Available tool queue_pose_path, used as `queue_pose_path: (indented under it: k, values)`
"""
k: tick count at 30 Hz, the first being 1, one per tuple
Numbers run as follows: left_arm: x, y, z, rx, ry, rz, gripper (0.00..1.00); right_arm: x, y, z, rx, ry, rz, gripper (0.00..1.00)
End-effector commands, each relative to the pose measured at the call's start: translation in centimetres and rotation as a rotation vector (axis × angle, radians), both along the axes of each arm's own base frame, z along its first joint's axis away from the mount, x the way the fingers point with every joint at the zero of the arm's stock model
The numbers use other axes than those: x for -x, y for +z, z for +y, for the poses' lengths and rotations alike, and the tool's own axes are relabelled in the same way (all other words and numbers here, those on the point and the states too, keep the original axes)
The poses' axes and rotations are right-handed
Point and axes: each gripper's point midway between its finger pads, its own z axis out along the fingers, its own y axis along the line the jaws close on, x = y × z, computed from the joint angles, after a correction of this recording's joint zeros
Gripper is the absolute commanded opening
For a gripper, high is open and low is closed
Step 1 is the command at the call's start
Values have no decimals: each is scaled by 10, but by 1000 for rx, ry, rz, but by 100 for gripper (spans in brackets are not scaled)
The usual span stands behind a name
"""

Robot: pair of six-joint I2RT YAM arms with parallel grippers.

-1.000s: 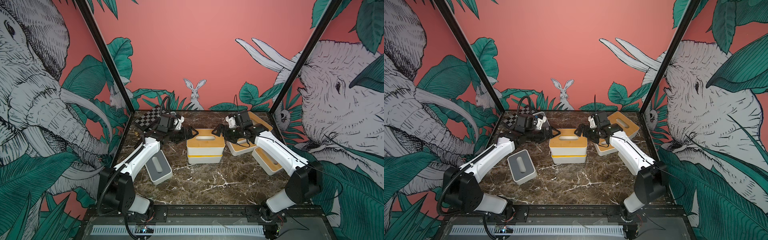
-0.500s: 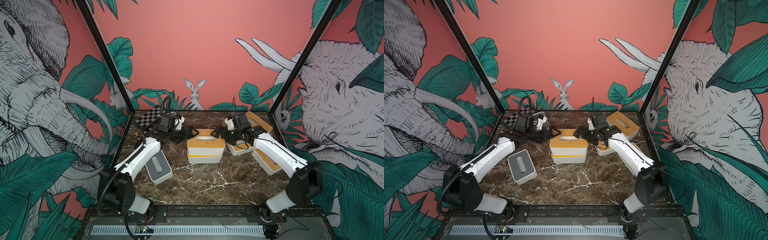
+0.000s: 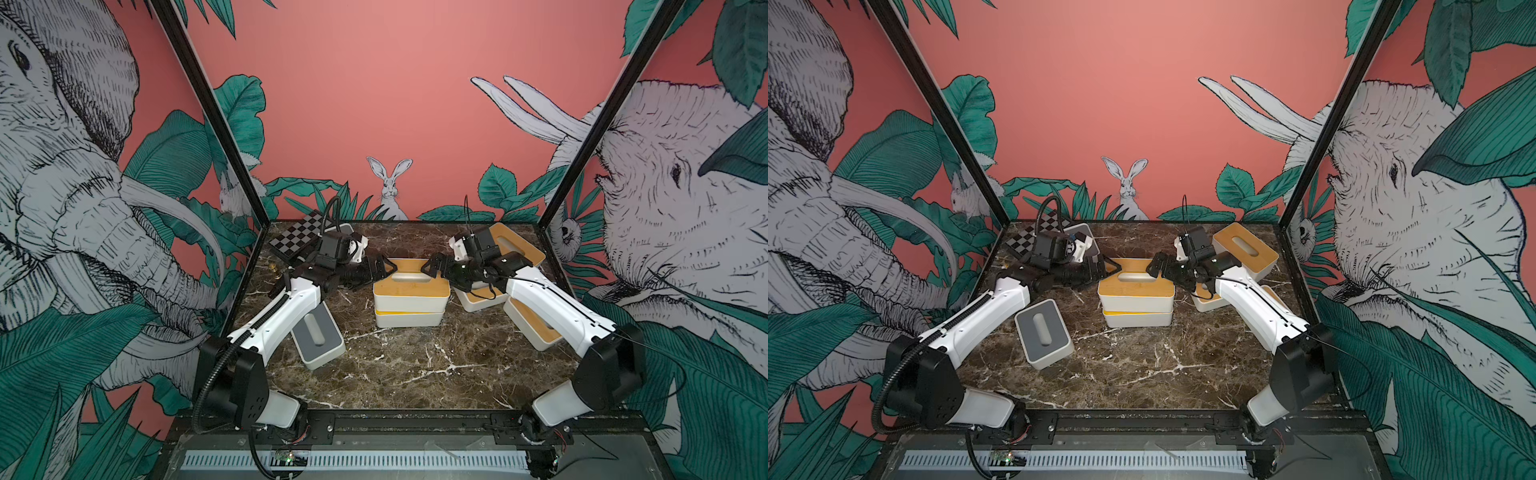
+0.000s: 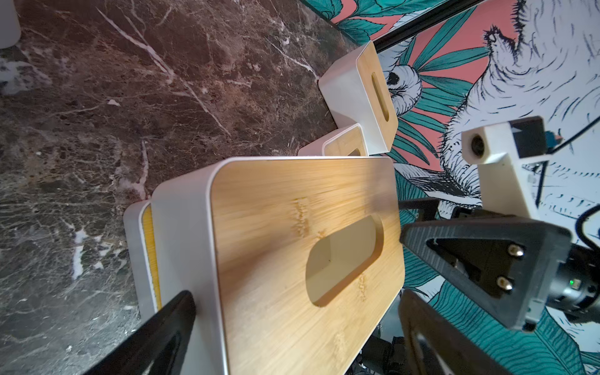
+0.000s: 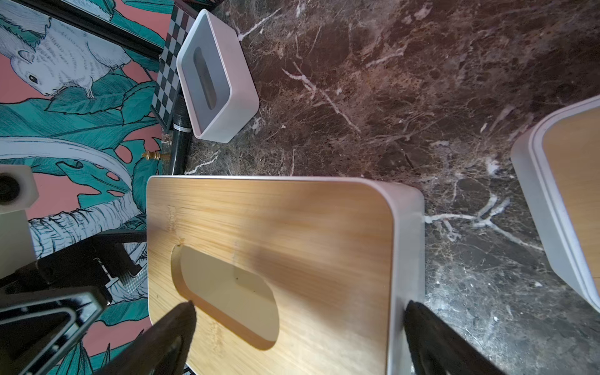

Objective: Stack the tissue boxes
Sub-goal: Adjust the tissue box on the tissue box.

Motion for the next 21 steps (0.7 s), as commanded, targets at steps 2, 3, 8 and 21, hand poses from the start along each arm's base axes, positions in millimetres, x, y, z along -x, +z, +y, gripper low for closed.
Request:
queue_pose_path:
  k: [2,3,8,21]
  values:
    - [16,19,-15,70,-57,-30,99,10,14,11,-46,35,-17,99]
    - [16,18,-14,66,-55,-29,99,10,13,10,-43,32,-16,99]
    - [14,16,-4,17,-4,-42,99,8,14,10,-39,31,-24,99]
    - [12,14,-5,29,6,-29,99,4,11,14,-29,39,-20,99]
